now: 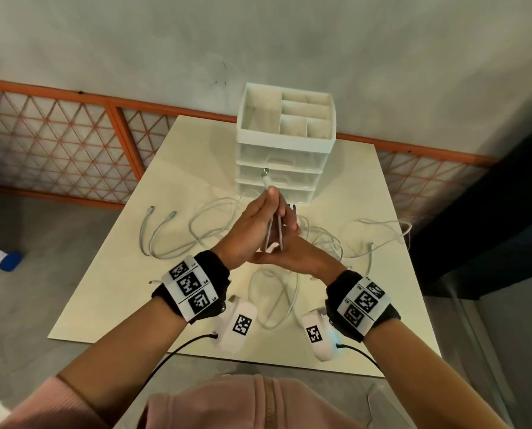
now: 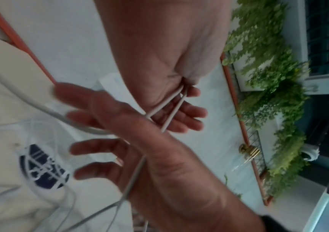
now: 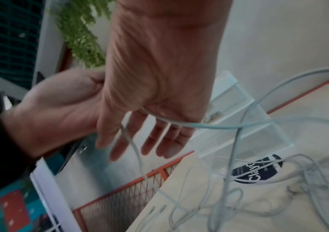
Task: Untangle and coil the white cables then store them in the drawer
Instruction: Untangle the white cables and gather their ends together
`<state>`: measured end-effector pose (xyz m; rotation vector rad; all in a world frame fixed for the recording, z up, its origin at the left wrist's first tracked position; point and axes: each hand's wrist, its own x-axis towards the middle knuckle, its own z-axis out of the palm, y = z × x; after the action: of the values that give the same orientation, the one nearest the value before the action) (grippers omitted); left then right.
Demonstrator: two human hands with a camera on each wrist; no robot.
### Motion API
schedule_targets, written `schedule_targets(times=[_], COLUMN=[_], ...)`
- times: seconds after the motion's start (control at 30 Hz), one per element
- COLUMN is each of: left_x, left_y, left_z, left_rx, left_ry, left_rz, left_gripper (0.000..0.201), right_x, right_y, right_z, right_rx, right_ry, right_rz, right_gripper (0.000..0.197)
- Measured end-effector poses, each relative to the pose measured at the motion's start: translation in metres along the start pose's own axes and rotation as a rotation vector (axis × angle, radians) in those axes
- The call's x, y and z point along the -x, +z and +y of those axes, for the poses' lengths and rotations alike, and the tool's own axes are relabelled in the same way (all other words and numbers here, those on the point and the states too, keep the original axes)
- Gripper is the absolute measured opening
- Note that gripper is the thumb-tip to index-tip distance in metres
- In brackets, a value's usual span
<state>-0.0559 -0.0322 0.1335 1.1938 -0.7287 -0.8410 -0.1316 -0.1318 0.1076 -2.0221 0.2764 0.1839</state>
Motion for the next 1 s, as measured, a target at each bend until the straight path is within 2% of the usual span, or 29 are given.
schedule_targets(times=[0.07,0.17,0.27,0.37,0.4,0.47,0.57,0.67,0.73,0.8,0.9,1.0], left_x=[-0.002,-0.003,0.002,0.011,0.014,0.015,0.008,0.0,-0.002,-0.002,-0.003,-0.004], left_y=[-0.003,-0.018,-0.037,-0.057,-0.062,-0.066,-0.055,-0.049,-0.052,-0.059,-0.064,-0.065], left_z=[0.015,0.03,0.04,0.038,0.034,0.021,0.0,-0.012,-0.012,-0.004,0.007,0.014], left_rx=[0.051,0.034,-0.068,-0.319,-0.455,-0.72,-0.923,-1.024,-1.015,-0.968,-0.926,-0.897], left_ry=[0.06,0.133,0.128,0.109,0.114,0.074,-0.033,0.007,0.071,0.152,0.257,0.349], left_rz=[-0.025,0.014,0.108,0.205,0.203,0.112,0.024,0.077,0.129,0.248,0.393,0.522], left_gripper=[0.042,0.042,0.042,0.038,0.037,0.03,0.039,0.022,0.031,0.037,0.026,0.022], right_x=[-0.004,-0.009,-0.004,0.004,0.006,0.006,0.001,-0.003,-0.003,-0.004,-0.007,-0.01], right_y=[0.0,-0.018,-0.051,-0.079,-0.085,-0.09,-0.091,-0.089,-0.091,-0.095,-0.094,-0.094], right_z=[0.001,0.021,0.041,0.051,0.049,0.038,0.009,-0.015,-0.017,-0.009,0.011,0.029], right_rx=[0.091,0.35,0.542,0.552,0.542,0.517,0.482,0.39,0.375,0.47,0.621,0.721], right_ry=[-0.076,-0.177,0.028,0.109,0.091,0.011,-0.16,-0.248,-0.207,-0.135,-0.028,0.093], right_rz=[-0.02,0.121,0.215,0.331,0.386,0.454,0.415,0.314,0.282,0.232,0.141,0.155], right_gripper=[0.019,0.022,0.028,0.026,0.025,0.022,0.02,0.022,0.024,0.028,0.03,0.024])
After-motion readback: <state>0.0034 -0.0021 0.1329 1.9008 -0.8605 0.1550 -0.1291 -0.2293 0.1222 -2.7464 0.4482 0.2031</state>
